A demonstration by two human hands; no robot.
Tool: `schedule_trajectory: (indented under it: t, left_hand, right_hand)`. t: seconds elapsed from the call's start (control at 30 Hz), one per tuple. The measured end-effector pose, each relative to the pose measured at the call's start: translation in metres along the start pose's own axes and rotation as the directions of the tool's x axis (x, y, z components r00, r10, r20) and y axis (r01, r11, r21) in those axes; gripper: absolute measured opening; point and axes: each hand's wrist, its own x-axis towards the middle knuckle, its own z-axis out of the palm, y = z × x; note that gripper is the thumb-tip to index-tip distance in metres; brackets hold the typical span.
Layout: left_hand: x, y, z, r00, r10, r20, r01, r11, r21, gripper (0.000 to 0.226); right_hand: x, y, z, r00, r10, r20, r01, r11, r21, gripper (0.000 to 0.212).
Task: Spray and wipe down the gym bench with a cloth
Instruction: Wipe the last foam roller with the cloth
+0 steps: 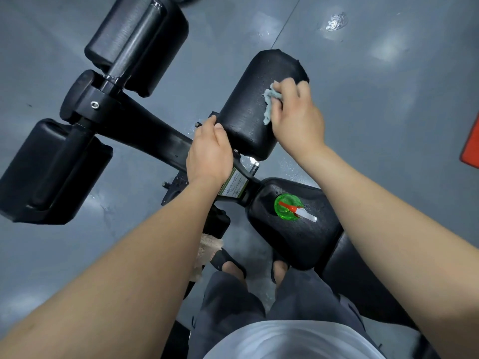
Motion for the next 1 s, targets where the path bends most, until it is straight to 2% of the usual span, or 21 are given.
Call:
schedule_trajectory:
  t: [0.17,0.23,0.33,0.4,0.63,0.77,1.0]
  left_hand:
    - [0.000,0.001,-0.001,1.000,-0.001,0.018,0.001,1.000,0.000,0.050]
    - [0.000,0.002,-0.001,1.000,0.000,0.020,0.000,1.000,0.002,0.050]
    - [-0.002,0.002,-0.001,1.000,0.002,0.024,-0.002,1.000,0.006,0.050]
    - [-0.001,0.003,-0.002,1.000,-0.001,0.022,0.001,1.000,0.003,0.050]
    - [-0.002,0.004,-0.004,1.000,-0.005,0.023,0.004,1.000,0.007,0.049]
    - [-0.001,0.004,-0.003,1.000,-0.005,0.023,0.005,1.000,0.000,0.048]
    - [0.000,0.003,-0.002,1.000,0.003,0.017,-0.003,1.000,-0.005,0.048]
  right_hand:
    - [-0.021,-0.004,0.006,0.997,0.078,-0.024,-0.075,0.992,0.106,0.031]
    - [-0.030,-0.017,0.007,1.000,0.008,-0.018,-0.006,0.996,0.092,0.032]
    - [-0.035,-0.025,0.006,0.985,-0.175,-0.002,0.175,0.984,-0.021,0.030]
    - [-0.024,-0.020,0.004,0.973,-0.233,0.009,0.233,0.971,-0.061,0.028]
    - [0.044,0.006,-0.011,0.997,-0.074,-0.024,0.073,0.996,-0.046,0.029]
    - [0.057,0.009,-0.012,0.999,0.036,-0.009,-0.035,0.998,0.051,0.037]
    - [0.002,0.005,-0.002,0.991,-0.131,0.026,0.128,0.986,0.104,0.031]
